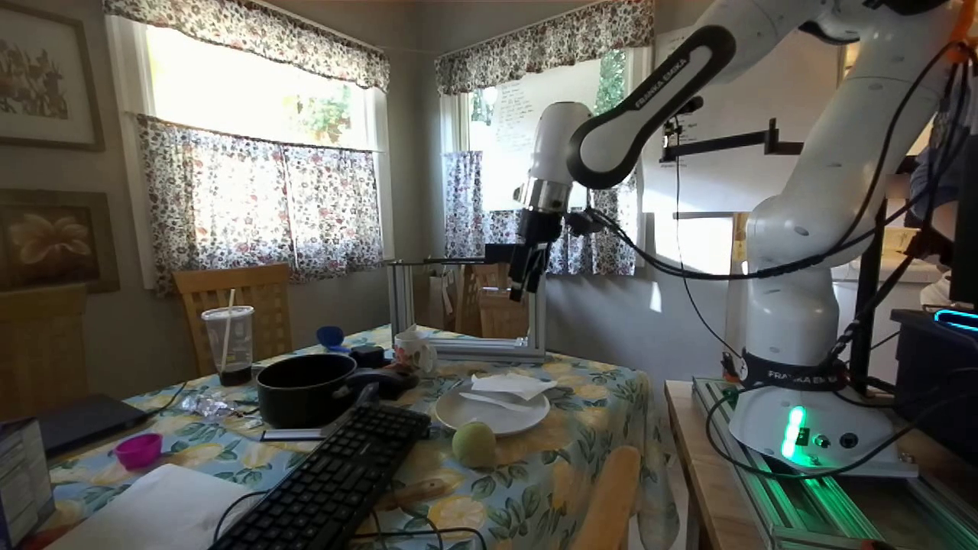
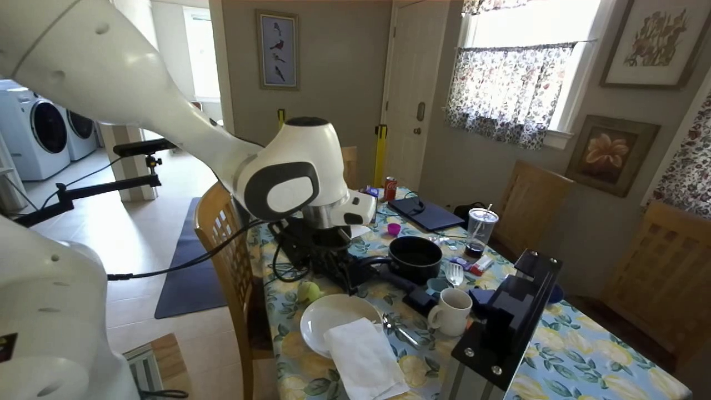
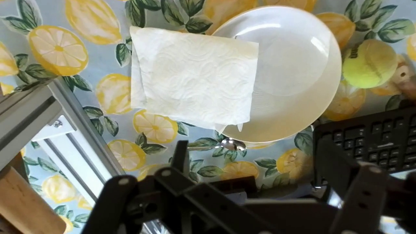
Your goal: Use the paper towel to wipe the keyboard
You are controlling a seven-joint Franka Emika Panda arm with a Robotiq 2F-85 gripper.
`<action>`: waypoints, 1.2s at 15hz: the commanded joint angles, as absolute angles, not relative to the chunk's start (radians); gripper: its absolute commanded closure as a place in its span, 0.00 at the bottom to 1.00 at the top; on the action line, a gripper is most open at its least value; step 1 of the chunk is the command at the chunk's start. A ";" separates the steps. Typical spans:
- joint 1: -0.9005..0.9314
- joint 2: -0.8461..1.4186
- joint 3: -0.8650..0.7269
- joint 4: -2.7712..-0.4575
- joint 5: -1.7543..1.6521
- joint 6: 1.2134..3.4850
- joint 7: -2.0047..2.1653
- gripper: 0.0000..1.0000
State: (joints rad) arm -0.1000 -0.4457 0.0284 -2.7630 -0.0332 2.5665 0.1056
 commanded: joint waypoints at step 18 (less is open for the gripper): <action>-0.048 0.085 -0.009 -2.565 -0.103 2.759 0.236 0.00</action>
State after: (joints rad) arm -0.0743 0.0861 0.0174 -2.5654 -0.1104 2.7609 0.2432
